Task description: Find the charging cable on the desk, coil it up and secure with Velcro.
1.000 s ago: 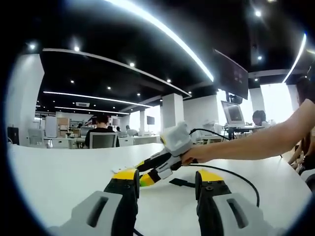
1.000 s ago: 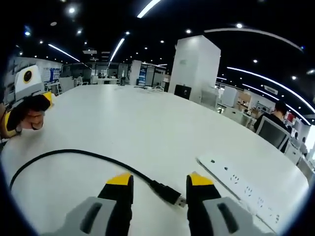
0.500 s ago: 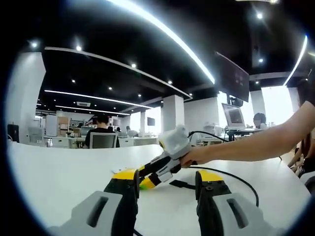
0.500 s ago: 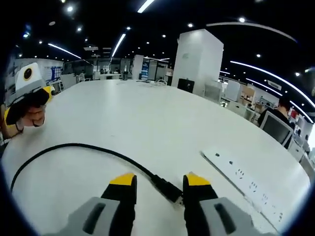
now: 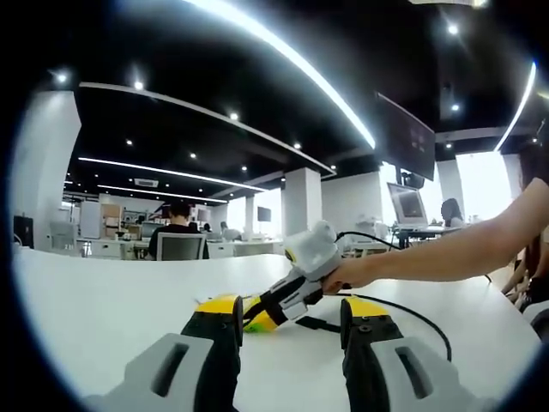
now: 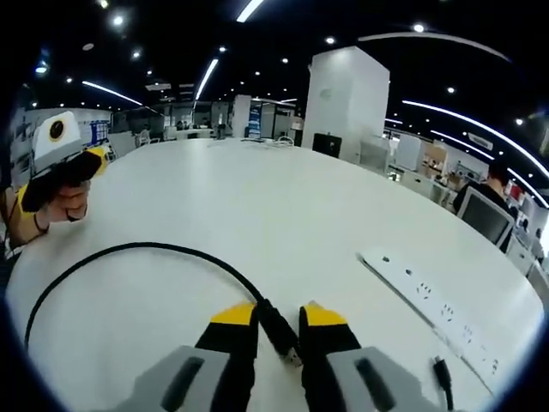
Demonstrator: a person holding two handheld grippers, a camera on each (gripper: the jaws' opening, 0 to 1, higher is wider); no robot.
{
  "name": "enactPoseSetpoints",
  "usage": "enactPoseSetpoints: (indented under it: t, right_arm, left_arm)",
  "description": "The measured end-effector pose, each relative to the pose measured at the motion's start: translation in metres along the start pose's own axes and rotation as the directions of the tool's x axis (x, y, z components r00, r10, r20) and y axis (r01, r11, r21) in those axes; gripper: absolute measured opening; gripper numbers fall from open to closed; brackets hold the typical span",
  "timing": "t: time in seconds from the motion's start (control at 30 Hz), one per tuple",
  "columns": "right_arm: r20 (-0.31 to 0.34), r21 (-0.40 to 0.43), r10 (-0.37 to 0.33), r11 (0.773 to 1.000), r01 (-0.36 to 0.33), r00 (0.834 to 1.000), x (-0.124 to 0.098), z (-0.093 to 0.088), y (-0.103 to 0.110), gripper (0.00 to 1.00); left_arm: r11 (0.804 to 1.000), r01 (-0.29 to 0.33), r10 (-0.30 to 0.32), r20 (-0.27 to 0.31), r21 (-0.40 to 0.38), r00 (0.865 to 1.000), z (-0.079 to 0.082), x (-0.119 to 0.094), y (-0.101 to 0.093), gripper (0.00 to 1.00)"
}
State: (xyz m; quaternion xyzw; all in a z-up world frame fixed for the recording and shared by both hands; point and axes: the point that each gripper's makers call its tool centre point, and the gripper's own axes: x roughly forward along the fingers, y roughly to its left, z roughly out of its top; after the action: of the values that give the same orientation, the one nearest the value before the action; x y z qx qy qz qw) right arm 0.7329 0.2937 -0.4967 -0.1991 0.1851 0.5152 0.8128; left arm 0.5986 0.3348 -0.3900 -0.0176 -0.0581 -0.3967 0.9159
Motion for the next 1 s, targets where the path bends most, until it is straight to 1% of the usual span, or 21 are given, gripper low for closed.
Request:
enactPoseSetpoints:
  t: [0.2,0.27,0.87,1.0]
  right_arm:
    - [-0.018,-0.021,0.015,1.0,-0.015,1.0,-0.0005,-0.001,0.0054,0.1]
    - [-0.02,-0.021,0.02,1.0,-0.021,1.0,-0.0007,-0.0013,0.0071,0.09]
    - [-0.016,-0.027,0.021,0.999,-0.022,1.0,-0.0013,-0.0015,0.0069,0.08]
    - [-0.012,-0.003,0.015,1.0,-0.015,1.0,-0.003,-0.0029,0.0053,0.08]
  left_arm:
    - [1.0,-0.001,0.001,0.005,0.0,1.0,0.0014,-0.0005,0.0001,0.46]
    - [1.0,-0.001,0.001,0.004,0.001,1.0,0.0013,-0.0005,0.0001,0.46]
    - [1.0,-0.005,0.005,0.009,0.001,1.0,0.0014,0.0,0.0012,0.46]
    - [1.0,-0.005,0.004,0.01,0.002,1.0,0.0016,0.0,0.001,0.46]
